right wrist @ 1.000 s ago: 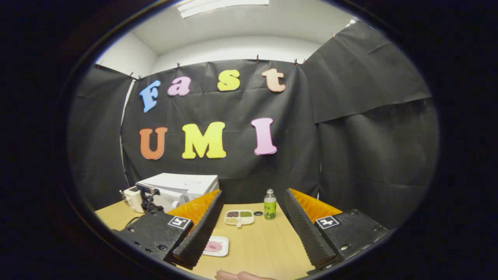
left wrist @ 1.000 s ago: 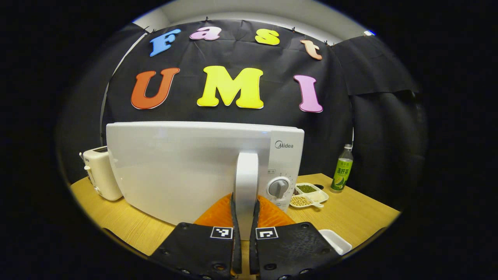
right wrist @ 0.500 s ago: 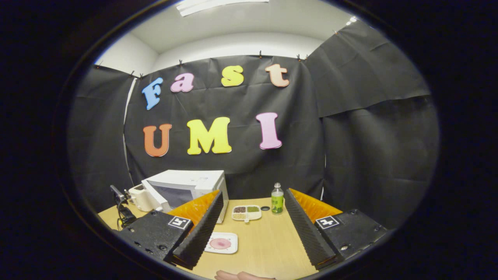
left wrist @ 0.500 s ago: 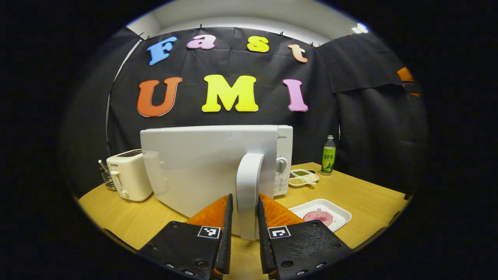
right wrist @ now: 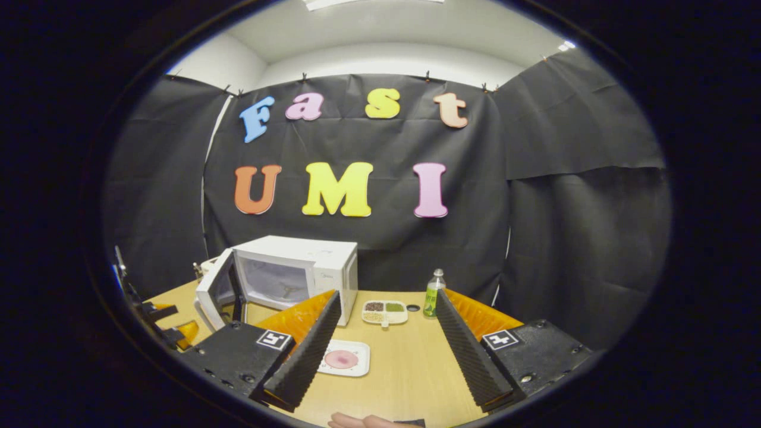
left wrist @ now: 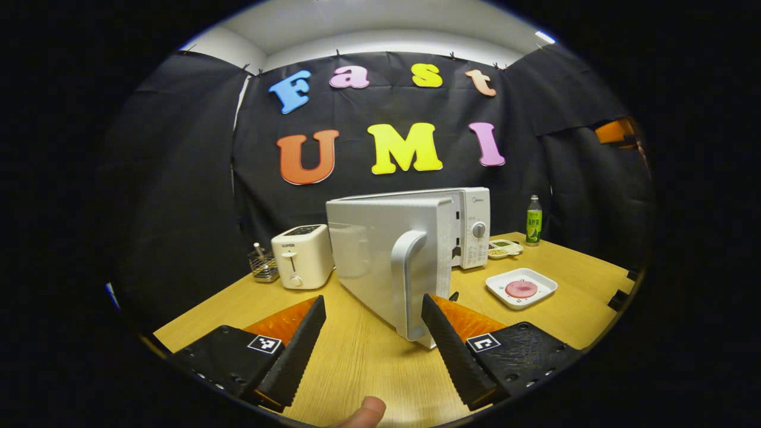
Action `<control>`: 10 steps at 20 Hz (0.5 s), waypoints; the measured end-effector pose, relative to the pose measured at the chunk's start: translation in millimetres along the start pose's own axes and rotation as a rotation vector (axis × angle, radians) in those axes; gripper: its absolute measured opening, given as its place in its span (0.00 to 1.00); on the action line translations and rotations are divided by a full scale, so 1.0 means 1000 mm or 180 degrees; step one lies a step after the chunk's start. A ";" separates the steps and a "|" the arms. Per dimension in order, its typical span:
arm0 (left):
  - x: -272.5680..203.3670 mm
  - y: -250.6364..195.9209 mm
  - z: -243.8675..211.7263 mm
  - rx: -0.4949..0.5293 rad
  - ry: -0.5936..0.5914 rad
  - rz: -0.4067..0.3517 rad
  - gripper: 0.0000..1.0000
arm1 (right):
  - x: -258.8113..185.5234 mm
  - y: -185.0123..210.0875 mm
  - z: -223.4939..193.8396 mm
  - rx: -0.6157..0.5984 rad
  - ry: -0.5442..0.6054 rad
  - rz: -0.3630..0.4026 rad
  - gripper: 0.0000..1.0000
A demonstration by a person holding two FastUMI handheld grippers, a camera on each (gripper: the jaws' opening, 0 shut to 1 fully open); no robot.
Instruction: Open the microwave oven with the left hand, put the food in, and close the microwave oven.
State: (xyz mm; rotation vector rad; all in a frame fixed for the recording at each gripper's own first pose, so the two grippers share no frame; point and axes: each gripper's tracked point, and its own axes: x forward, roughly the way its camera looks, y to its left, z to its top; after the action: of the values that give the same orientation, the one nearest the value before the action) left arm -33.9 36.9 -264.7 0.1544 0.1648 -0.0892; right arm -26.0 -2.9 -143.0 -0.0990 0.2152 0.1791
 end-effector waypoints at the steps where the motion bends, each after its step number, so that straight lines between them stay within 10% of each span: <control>1: -0.013 0.004 0.006 -0.0091 -0.0013 -0.0002 0.98 | 0.005 0.004 -0.004 -0.0005 0.0039 0.0005 0.94; 10: -0.073 0.040 0.076 -0.0272 -0.0300 0.0150 0.97 | 0.061 0.036 -0.052 -0.0091 0.0537 0.0129 0.94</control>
State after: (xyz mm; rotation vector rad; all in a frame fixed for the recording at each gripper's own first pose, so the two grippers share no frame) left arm -89.5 69.5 -172.9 0.0686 0.0706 -0.0424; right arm 15.4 36.5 -210.1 -0.1385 0.3832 0.2144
